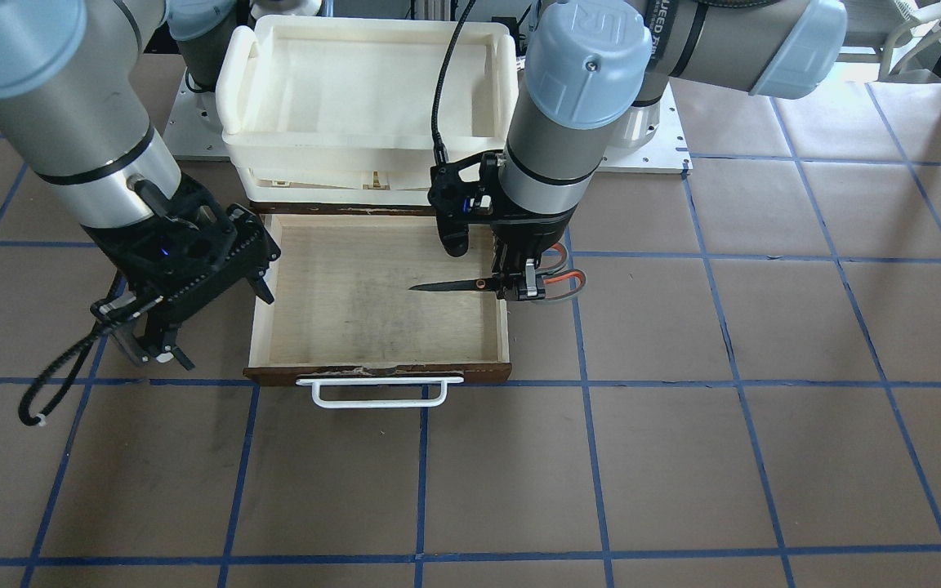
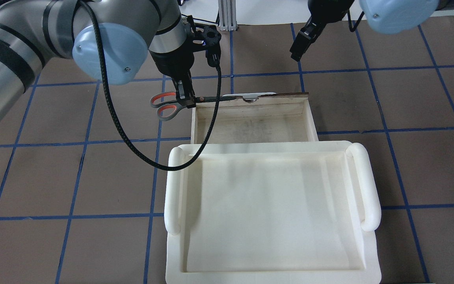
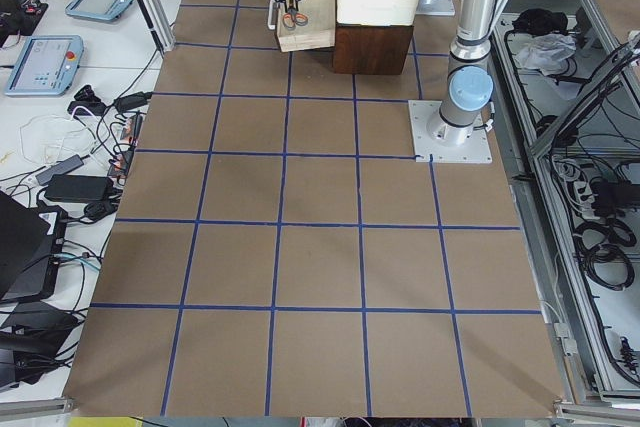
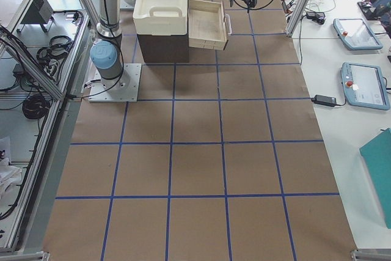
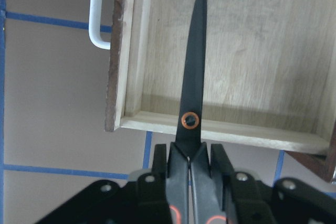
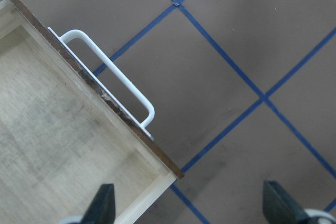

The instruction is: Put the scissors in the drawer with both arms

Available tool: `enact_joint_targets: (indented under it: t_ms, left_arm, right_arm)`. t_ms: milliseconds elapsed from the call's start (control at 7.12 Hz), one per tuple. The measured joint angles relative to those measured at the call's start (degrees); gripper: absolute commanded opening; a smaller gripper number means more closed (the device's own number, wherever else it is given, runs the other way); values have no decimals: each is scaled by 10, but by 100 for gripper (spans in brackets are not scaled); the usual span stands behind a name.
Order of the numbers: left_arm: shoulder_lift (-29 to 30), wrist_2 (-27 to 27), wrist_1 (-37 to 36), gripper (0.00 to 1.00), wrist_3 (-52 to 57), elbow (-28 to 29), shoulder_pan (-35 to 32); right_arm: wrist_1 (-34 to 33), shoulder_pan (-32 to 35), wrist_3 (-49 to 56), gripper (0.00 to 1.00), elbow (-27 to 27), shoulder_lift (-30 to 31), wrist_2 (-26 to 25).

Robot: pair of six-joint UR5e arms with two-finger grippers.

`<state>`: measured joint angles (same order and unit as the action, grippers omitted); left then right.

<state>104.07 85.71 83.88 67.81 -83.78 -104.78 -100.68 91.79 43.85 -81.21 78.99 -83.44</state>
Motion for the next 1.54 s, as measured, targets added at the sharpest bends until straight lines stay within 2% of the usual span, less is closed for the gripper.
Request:
enact_joint_targets:
  t_ms: [281,842,1123,1544]
  left_arm:
    - [24,2,-42,0,-13,-2,-56]
    - [66,-2,-90,0,-56,-19,-96]
    - [80,-3,-130,0,-53,-42,-102]
    - [83,-1,-148,0,-52,-58,-123]
  right_arm:
    - [47,-14,-119,100,-35,64,-16]
    - [123,-14,-390,100,-42,106,-35]
    - [136,-14,-441,100,-42,113,-55]
    - [137,-14,-440,100,-46,114,-55]
